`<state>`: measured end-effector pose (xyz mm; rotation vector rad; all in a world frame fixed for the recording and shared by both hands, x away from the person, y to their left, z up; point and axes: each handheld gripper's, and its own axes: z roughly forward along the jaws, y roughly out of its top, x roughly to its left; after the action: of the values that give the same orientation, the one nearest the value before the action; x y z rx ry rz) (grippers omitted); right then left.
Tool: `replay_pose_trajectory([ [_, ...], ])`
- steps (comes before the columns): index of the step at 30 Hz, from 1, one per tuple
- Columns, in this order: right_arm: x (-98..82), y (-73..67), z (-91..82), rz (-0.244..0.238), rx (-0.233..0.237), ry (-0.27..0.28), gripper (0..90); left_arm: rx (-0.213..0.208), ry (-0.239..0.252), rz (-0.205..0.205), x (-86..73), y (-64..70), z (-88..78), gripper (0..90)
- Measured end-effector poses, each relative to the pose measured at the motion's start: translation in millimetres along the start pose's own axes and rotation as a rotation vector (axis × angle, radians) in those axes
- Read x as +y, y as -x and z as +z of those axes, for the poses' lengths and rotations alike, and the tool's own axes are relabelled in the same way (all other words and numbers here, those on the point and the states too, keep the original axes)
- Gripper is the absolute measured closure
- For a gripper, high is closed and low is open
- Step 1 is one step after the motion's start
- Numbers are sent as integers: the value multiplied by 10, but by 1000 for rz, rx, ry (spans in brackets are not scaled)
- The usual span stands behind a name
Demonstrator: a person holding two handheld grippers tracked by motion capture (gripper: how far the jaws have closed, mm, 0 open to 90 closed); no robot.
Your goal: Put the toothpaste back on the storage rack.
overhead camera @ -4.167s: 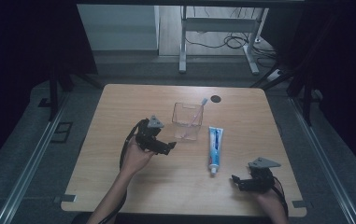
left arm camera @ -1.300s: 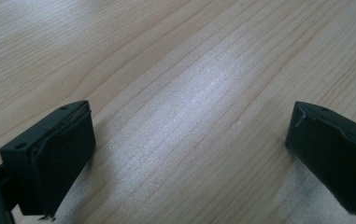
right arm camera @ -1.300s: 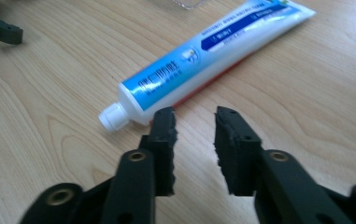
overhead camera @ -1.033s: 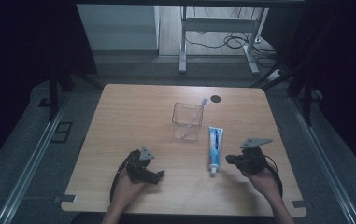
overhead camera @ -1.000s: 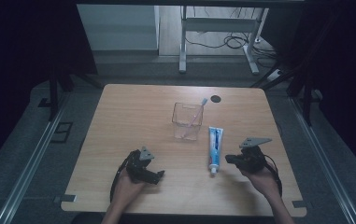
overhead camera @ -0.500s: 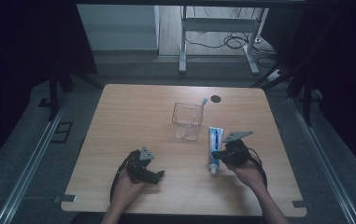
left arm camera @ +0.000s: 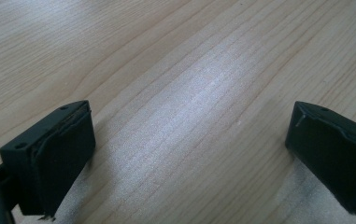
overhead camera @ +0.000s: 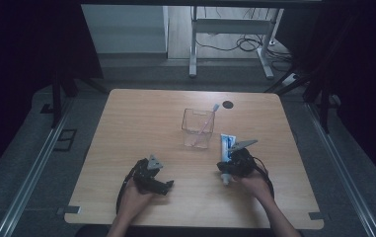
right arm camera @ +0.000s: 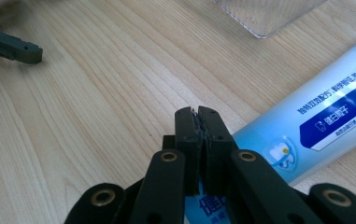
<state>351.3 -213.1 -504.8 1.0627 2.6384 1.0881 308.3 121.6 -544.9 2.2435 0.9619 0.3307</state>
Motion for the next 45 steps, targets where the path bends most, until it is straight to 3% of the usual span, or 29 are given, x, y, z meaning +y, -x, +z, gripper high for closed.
replay_pose_trajectory([
  [32, -201, 244, -251, 53, -63, -42, 827, -1, -1, 1, 0, -1, -1, 15],
  [45, -134, 243, -388, 27, -91, -62, 719, 0, -1, 2, 1, -1, -1, 15],
])
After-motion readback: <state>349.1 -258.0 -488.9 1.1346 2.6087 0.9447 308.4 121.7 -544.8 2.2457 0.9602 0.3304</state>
